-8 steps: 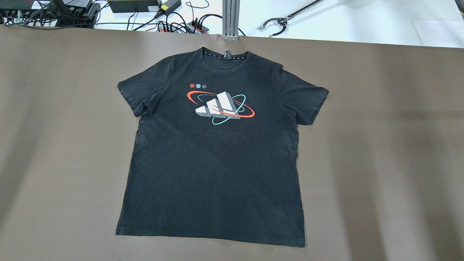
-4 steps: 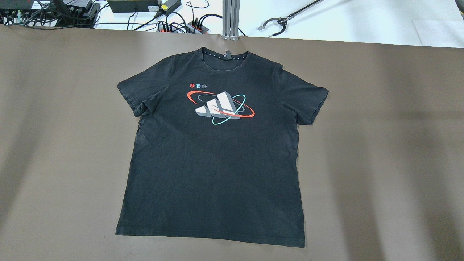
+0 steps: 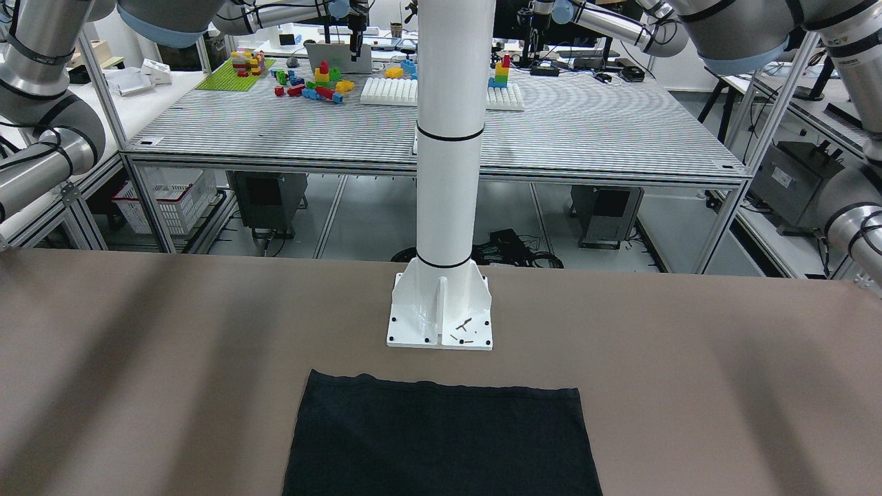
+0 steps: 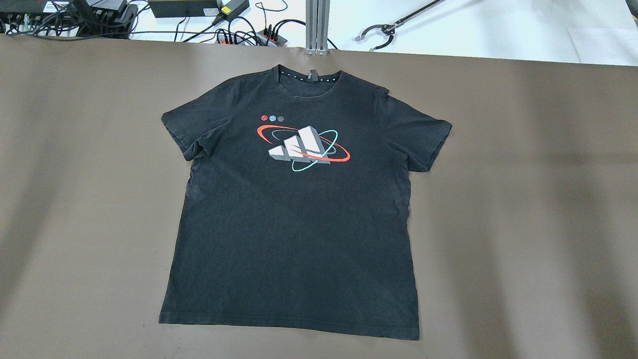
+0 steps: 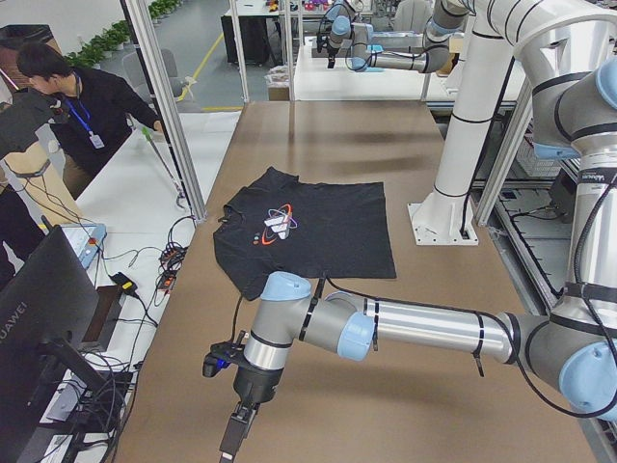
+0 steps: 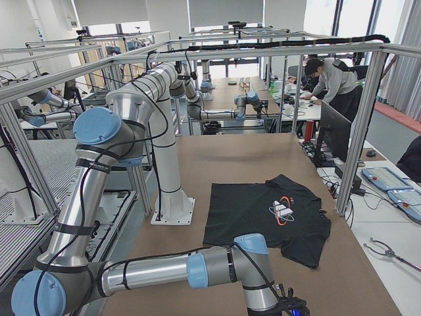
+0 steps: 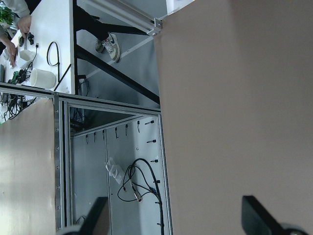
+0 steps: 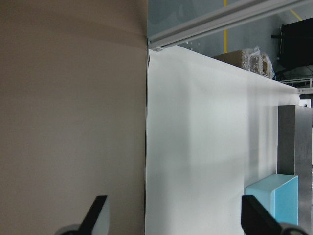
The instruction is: Fold clothes
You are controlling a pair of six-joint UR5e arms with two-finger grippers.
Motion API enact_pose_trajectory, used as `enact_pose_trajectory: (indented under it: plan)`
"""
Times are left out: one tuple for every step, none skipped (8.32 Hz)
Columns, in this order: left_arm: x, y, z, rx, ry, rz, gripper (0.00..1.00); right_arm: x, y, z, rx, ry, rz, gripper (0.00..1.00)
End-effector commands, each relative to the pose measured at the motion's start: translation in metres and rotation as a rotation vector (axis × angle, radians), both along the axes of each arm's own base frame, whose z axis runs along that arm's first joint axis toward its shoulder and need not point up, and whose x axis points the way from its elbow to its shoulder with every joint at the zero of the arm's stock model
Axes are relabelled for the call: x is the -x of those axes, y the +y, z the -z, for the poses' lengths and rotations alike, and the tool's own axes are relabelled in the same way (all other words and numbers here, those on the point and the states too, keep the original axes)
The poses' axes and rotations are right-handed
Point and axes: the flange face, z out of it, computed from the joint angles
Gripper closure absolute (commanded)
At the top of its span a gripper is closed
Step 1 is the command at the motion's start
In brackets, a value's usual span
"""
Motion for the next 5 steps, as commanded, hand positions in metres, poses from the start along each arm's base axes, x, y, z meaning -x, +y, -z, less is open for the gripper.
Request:
enact_pose_trajectory:
  plan:
    - [-0.001, -0.011, 0.025, -0.075, 0.007, 0.009, 0.05, 0.002, -0.006, 0.022, -0.158, -0.007, 0.008, 0.05]
    - [-0.003, -0.015, 0.032, -0.135, 0.005, 0.007, 0.05, 0.004, -0.008, 0.021, -0.156, -0.028, 0.0, 0.05]
    - [-0.004, -0.016, 0.038, -0.223, 0.016, 0.005, 0.05, 0.005, -0.009, 0.021, -0.156, -0.036, -0.017, 0.05]
    - [-0.005, -0.016, 0.04, -0.259, 0.033, 0.008, 0.05, 0.005, -0.007, 0.019, -0.155, -0.032, -0.01, 0.05]
    - [-0.01, -0.018, 0.037, -0.254, 0.071, -0.013, 0.05, 0.005, -0.007, 0.023, -0.179, -0.034, -0.014, 0.05]
